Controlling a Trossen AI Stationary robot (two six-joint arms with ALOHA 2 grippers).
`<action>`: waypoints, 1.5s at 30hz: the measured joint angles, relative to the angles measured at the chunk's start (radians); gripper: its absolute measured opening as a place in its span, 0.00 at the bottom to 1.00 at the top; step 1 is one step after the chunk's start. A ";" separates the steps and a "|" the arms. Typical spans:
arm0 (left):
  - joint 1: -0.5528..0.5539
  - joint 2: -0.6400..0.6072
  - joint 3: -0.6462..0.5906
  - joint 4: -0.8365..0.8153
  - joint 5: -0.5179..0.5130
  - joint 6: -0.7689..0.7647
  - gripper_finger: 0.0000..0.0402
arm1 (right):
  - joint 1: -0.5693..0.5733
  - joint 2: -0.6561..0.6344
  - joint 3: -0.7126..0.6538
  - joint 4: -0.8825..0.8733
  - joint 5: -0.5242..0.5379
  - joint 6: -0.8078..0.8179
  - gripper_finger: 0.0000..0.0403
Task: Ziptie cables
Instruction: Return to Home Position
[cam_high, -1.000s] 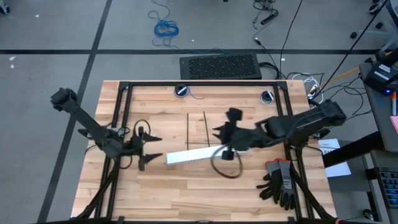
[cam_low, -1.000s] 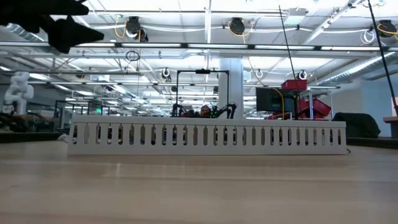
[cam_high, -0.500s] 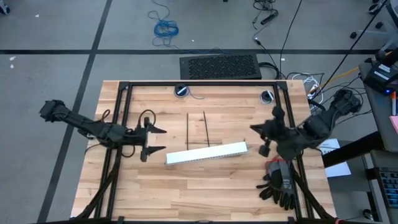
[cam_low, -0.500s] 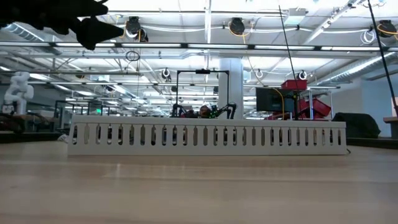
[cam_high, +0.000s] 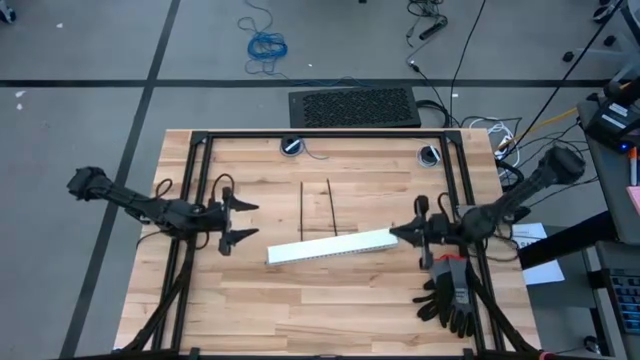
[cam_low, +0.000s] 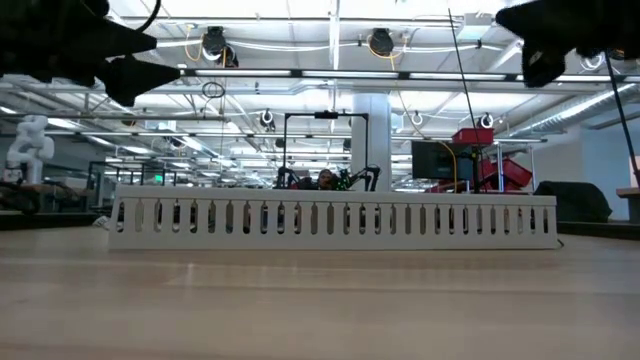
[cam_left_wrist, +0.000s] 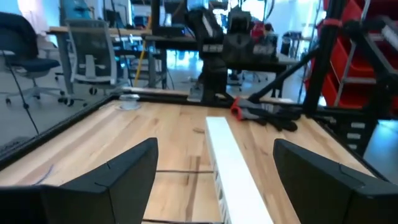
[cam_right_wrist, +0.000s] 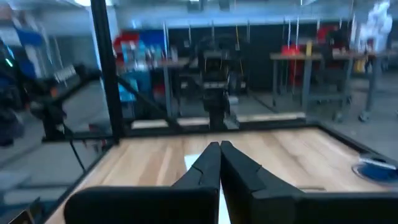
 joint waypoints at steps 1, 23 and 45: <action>0.000 -0.015 -0.010 0.006 -0.005 0.000 0.78 | -0.038 0.000 -0.049 0.084 -0.050 -0.007 0.00; -0.022 -0.402 -0.049 -0.331 -0.112 0.006 0.78 | -0.395 -0.431 -0.103 -0.322 -0.376 -0.081 0.00; -0.155 -0.399 -0.013 -0.444 -0.255 -0.024 0.78 | -0.396 -0.756 -0.120 -0.455 -0.371 -0.088 0.00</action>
